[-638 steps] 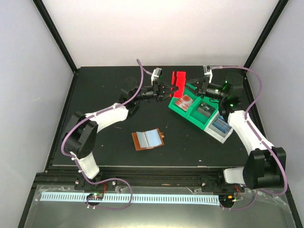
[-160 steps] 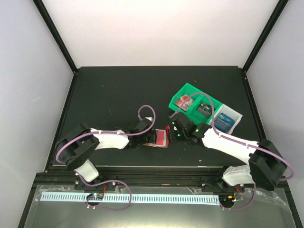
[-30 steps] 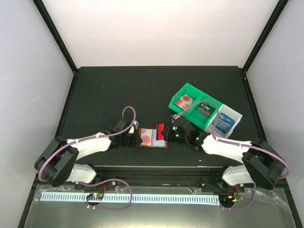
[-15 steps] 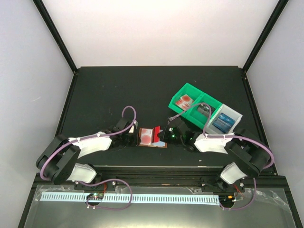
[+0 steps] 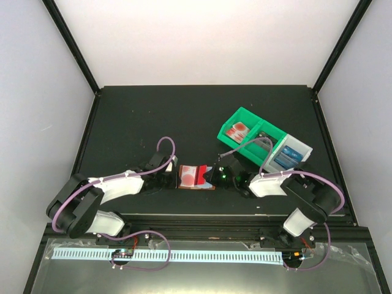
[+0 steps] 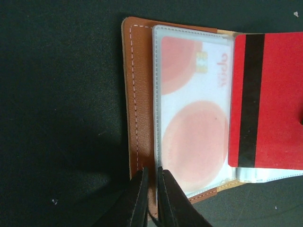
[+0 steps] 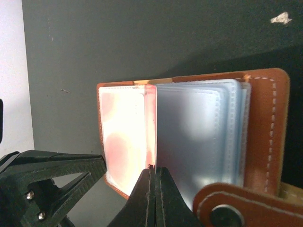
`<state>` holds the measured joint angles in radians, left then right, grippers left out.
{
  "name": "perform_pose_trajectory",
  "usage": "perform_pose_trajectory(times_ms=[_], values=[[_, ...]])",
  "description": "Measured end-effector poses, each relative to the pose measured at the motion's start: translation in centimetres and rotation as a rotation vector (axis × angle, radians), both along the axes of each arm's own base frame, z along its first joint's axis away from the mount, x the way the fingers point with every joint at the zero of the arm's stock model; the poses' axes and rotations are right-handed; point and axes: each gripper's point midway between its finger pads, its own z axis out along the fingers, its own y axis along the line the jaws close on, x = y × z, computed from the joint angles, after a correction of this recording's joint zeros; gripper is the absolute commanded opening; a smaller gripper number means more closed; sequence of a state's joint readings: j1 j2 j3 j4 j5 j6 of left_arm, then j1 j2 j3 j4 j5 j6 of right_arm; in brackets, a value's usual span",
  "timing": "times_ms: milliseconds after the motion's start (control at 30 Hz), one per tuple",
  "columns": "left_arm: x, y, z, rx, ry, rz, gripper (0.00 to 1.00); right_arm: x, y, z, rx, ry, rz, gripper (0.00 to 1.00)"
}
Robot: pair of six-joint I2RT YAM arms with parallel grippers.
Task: Put the credit cards into the card holder
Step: Insert the credit card into the card holder.
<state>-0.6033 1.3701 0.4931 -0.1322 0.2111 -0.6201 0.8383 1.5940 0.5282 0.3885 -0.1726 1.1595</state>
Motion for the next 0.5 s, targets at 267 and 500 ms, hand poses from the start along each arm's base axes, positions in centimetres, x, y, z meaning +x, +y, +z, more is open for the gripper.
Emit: perform_pose_trajectory(times_ms=[267,500], values=[[0.1,0.0,0.0,-0.005,-0.006,0.001,0.09,0.3,0.5,-0.5,0.032,0.018,-0.001,0.01],[0.1,0.0,0.1,-0.006,-0.006,0.001,0.09,0.1,1.1,-0.8,0.062,0.037,0.011,0.01]])
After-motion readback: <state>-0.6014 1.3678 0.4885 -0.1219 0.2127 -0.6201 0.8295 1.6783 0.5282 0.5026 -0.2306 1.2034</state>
